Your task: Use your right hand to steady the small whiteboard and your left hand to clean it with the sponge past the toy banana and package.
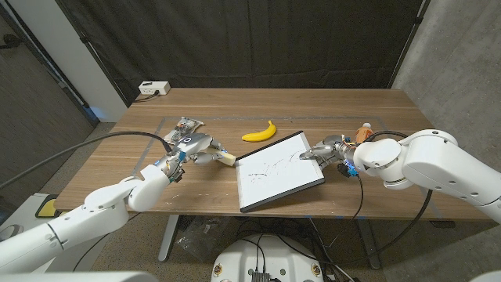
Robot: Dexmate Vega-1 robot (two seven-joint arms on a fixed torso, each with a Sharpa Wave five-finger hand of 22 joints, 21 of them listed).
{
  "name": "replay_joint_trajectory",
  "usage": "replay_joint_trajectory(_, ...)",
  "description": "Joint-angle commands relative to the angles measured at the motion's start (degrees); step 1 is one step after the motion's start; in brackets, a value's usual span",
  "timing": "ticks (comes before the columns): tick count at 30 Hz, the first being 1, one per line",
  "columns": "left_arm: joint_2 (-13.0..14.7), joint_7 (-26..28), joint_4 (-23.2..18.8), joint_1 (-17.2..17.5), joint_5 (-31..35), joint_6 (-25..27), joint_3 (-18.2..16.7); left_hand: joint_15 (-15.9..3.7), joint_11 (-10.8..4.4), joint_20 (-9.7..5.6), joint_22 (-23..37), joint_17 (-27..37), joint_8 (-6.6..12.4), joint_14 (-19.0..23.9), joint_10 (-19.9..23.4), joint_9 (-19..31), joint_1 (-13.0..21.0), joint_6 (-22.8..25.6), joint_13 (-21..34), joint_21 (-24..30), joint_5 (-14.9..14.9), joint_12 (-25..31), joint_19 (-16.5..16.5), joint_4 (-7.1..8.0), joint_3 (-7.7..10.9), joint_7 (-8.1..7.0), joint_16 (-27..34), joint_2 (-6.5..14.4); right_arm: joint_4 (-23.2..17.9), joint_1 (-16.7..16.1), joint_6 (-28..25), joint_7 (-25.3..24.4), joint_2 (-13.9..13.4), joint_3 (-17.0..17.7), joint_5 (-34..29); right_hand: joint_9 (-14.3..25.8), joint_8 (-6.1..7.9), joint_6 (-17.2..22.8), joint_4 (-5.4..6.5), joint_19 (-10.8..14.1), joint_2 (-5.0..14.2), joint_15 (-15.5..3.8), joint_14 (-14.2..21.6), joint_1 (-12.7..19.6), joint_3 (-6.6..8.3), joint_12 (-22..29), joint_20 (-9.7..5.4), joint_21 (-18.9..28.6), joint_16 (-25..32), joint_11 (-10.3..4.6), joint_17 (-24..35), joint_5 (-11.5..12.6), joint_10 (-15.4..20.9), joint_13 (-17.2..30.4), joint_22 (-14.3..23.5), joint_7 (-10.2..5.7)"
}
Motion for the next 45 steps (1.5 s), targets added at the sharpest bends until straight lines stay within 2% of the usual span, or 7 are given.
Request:
replay_joint_trajectory(1,-1.6,0.1,1.2,0.2,-1.0,-1.9,-0.4,-1.39,-0.18,0.17,0.0,0.1,-0.10,1.5,0.8,0.3,0.5,0.5,0.2,0.3,-0.2,-0.3,1.1,0.00,0.96,0.36,0.1,0.7,-0.4,-0.1,-0.3,-0.3,-0.1,0.5,0.3,0.2,0.24,0.0,3.36,-0.3,0.21,-0.16,0.2,-0.3,3.94,0.0,-1.01,0.2,0.2,0.05,0.2,0.4,-0.3,0.2,0.3,-0.35)
replay_joint_trajectory(10,-4.0,4.9,3.0,-0.6,0.6,-5.9,-0.2,-0.98,0.01,0.38,0.0,0.1,-0.36,1.9,1.1,0.4,0.8,0.5,0.3,0.1,-0.2,-0.6,1.3,-0.04,1.54,1.07,-0.4,0.6,-0.8,-1.5,0.7,-0.6,-0.7,1.5,0.5,0.2,0.24,-0.1,3.36,-0.3,0.21,-0.19,0.1,-0.5,4.11,0.0,-1.01,0.2,0.1,0.13,0.2,0.4,-0.2,0.2,0.6,-0.34)
replay_joint_trajectory(12,-4.8,7.2,4.0,-0.7,0.8,-8.1,-0.3,-0.98,0.03,0.44,-0.1,0.1,-0.37,2.0,1.1,0.4,0.9,0.6,0.4,0.0,-0.2,-0.7,1.2,-0.04,1.62,1.05,-0.5,0.6,-1.1,-2.1,1.0,-0.9,-0.9,1.9,0.6,0.2,0.25,-0.1,3.34,-0.3,0.24,-0.23,0.2,-0.5,4.17,0.0,-1.01,0.2,0.2,0.09,0.2,0.4,-0.2,0.2,0.7,-0.25)
replay_joint_trajectory(21,-8.0,10.8,6.6,-1.8,1.3,-12.8,0.5,-0.98,-0.04,0.46,-0.1,0.2,-0.50,1.9,1.3,0.5,0.9,0.7,0.4,-0.1,-0.2,-0.9,1.2,-0.01,1.94,0.94,-0.8,0.5,-1.4,-2.5,1.5,-1.0,-1.2,1.8,0.6,0.2,0.25,-0.1,3.31,-0.3,0.27,-0.23,0.1,-0.7,4.38,0.0,-1.01,0.2,0.1,-0.04,0.2,0.4,-0.3,0.2,0.9,-0.35)
replay_joint_trajectory(22,-8.6,11.1,7.3,-2.2,1.4,-13.7,0.9,-0.95,0.20,0.46,-0.1,0.2,-0.53,1.9,1.3,0.5,0.9,0.7,0.4,-0.2,-0.2,-0.9,1.2,0.01,1.99,0.97,-0.9,0.5,-1.3,-2.3,1.5,-0.9,-1.2,1.6,0.6,0.2,0.29,-0.1,3.27,-0.3,0.26,-0.23,0.1,-0.8,4.50,0.0,-1.01,0.2,0.1,0.51,0.2,0.4,-0.3,0.2,1.0,-0.40)
replay_joint_trajectory(33,-13.9,13.6,13.9,-8.5,4.4,-22.3,5.5,-0.91,0.48,0.36,-0.1,0.2,-0.71,1.5,1.3,0.5,0.8,0.9,0.5,-0.5,-0.3,-1.3,0.8,0.16,2.34,0.81,-1.3,0.4,-1.4,-0.4,0.8,-0.2,-1.0,0.0,-0.2,0.2,0.31,-0.1,3.22,-0.4,0.26,-0.16,0.2,-1.0,4.78,0.0,-1.01,0.2,0.2,0.28,0.3,0.4,-0.3,0.2,1.4,-0.29)
replay_joint_trajectory(45,-17.2,9.5,22.8,-19.6,7.2,-36.5,11.7,-0.85,0.51,0.19,-0.1,0.2,-1.10,0.8,0.6,0.6,0.7,0.7,0.5,-1.1,-0.3,-1.9,0.0,0.32,2.74,0.83,-1.8,0.4,-1.3,-0.2,0.5,-0.1,-0.9,0.2,-0.5,0.1,0.32,-0.1,3.14,-0.4,0.28,-0.20,0.1,-1.2,5.06,0.0,-1.01,0.2,0.2,0.13,0.3,0.4,-0.3,0.2,1.7,-0.33)
